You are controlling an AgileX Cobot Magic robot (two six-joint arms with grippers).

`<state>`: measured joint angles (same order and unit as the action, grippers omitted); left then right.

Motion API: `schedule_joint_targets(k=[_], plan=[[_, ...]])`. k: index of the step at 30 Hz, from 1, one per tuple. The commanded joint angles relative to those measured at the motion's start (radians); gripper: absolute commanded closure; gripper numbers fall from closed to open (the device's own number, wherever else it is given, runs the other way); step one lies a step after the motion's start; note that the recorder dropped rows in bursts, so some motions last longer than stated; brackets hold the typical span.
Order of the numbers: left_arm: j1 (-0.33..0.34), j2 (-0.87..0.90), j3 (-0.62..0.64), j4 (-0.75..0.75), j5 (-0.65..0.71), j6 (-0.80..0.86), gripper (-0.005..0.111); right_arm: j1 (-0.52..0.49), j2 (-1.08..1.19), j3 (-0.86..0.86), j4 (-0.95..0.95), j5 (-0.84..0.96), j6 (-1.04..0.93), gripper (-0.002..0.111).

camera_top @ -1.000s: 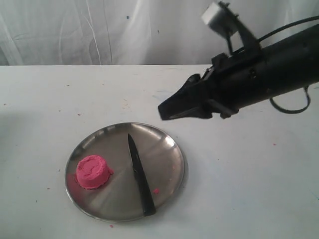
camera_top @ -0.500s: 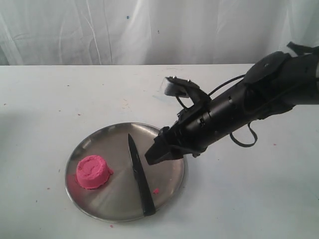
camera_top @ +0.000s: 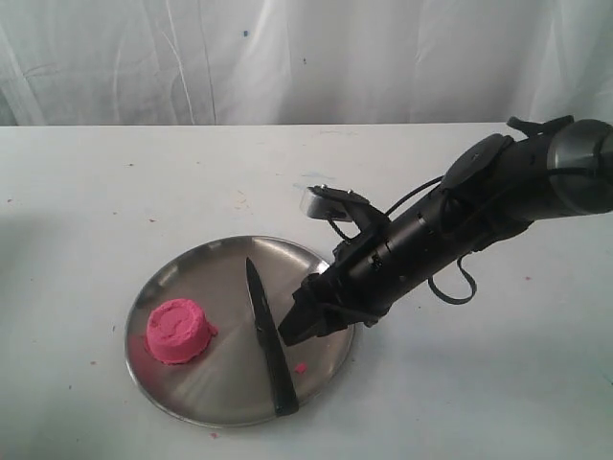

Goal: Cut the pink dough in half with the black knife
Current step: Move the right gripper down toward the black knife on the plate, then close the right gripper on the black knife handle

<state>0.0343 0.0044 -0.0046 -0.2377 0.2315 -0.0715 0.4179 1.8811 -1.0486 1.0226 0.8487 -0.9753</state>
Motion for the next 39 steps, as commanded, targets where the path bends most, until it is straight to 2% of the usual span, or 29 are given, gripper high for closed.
schedule_joint_targets(k=[1,39], plan=[[0.003,-0.004,0.005,-0.001,-0.003,0.001,0.107,0.0,0.023,-0.028,0.013,0.053,-0.022,0.058],[0.003,-0.004,0.005,-0.001,-0.003,0.001,0.107,0.101,0.218,-0.084,0.061,-0.029,-0.028,0.058]])
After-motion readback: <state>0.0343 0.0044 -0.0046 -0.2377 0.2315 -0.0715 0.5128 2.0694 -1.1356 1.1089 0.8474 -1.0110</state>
